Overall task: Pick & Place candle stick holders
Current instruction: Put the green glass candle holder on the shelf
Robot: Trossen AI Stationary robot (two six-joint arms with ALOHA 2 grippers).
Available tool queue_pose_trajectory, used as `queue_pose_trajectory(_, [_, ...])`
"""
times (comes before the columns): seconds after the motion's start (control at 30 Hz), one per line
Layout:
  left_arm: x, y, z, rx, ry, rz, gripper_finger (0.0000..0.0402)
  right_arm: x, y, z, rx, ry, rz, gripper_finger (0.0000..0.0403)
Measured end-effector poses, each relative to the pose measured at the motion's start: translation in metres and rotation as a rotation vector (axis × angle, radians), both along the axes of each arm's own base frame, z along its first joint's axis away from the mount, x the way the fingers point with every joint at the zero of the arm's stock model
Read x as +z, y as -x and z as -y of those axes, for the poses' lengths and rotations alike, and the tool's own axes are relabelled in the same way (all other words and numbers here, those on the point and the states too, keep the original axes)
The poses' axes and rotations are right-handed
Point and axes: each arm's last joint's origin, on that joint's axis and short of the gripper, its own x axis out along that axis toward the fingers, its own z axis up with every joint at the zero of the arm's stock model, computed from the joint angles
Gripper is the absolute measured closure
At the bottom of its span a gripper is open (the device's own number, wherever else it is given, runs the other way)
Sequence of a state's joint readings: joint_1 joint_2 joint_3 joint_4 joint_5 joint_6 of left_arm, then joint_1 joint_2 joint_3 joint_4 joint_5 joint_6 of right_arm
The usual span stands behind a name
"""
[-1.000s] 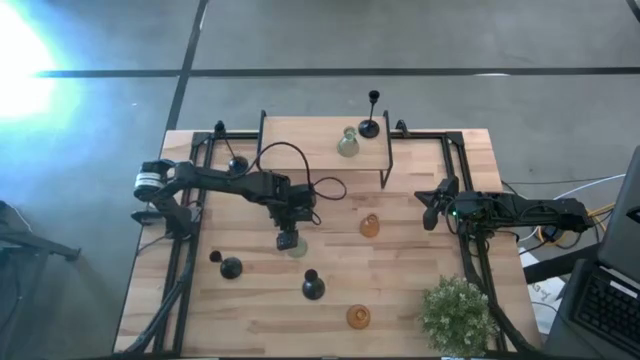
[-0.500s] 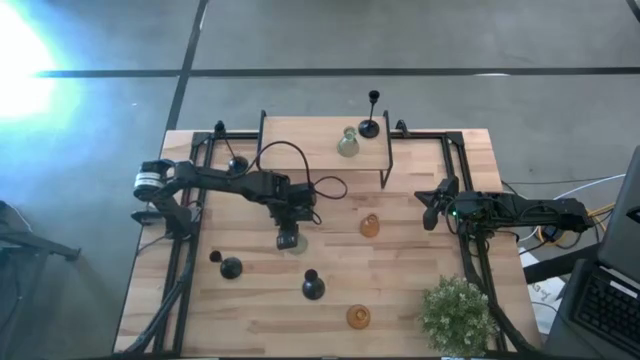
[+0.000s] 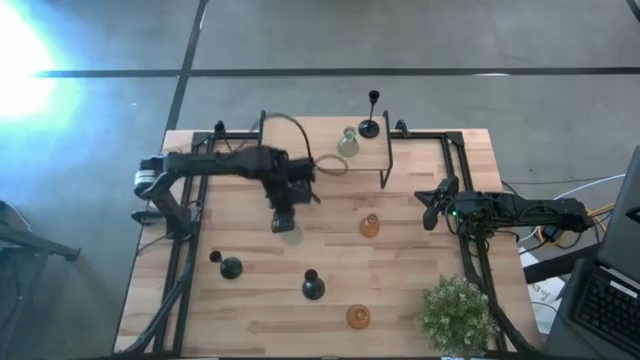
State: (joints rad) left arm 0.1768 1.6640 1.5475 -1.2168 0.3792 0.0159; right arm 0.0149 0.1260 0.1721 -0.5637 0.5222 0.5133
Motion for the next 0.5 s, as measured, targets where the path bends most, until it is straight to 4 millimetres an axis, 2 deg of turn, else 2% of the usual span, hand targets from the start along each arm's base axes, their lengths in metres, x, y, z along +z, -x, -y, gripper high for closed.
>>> queue_pose_trajectory(0.13, [0.036,0.007,-0.025,0.009,-0.033,0.077,0.0371,0.000,0.000,0.000,0.000,0.000,0.000,0.0394])
queue_pose_trajectory(0.27, [0.061,0.019,-0.063,0.107,-0.068,0.135,0.0371,0.000,0.000,0.000,0.000,0.000,0.000,0.0394])
queue_pose_trajectory(0.37, [0.066,0.026,-0.095,0.189,-0.089,0.133,0.0371,0.000,0.000,0.000,0.000,0.000,0.000,0.0394])
queue_pose_trajectory(0.5, [0.065,0.031,-0.133,0.274,-0.152,0.038,0.0371,0.000,0.000,0.000,0.000,0.000,0.000,0.0394])
